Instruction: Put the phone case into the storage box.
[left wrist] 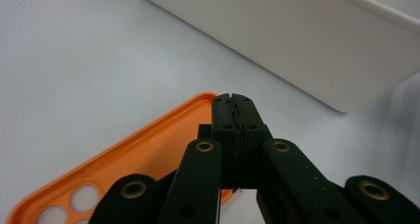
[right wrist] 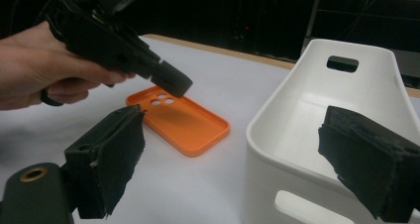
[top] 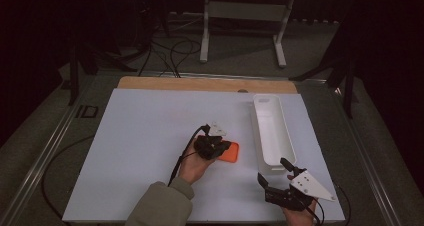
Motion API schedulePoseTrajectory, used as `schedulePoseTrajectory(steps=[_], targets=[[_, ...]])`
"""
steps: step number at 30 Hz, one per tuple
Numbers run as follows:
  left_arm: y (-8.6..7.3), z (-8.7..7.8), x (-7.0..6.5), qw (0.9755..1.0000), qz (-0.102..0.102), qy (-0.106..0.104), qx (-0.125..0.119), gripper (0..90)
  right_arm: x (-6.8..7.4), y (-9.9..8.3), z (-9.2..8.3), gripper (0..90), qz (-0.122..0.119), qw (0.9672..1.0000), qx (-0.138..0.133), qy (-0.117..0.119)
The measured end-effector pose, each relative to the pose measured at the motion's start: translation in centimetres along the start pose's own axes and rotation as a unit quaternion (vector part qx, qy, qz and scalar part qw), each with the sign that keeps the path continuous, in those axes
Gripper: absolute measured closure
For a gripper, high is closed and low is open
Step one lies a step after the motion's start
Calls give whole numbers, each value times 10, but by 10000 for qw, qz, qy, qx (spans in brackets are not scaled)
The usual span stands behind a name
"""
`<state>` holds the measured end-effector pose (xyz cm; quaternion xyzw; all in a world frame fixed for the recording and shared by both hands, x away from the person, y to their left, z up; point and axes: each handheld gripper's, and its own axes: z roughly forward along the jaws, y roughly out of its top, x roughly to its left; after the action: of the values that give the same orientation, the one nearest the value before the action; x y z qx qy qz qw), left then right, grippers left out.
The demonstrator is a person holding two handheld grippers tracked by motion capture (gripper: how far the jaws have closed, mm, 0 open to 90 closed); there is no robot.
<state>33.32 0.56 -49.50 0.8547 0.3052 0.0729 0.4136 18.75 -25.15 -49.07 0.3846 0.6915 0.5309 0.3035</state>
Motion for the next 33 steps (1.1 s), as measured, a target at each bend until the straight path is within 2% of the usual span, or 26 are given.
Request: schedulePoseTrajectory(steps=[16, 33], targets=[[-5, 26, -12, 9993, 111, -57, 347, 900, 0, 0, 0, 99, -2, 10000, -7, 0], [-9, 42, -19, 9978, 136, -87, 648, 900, 0, 0, 0, 99, -11, 10000, 0, 14]])
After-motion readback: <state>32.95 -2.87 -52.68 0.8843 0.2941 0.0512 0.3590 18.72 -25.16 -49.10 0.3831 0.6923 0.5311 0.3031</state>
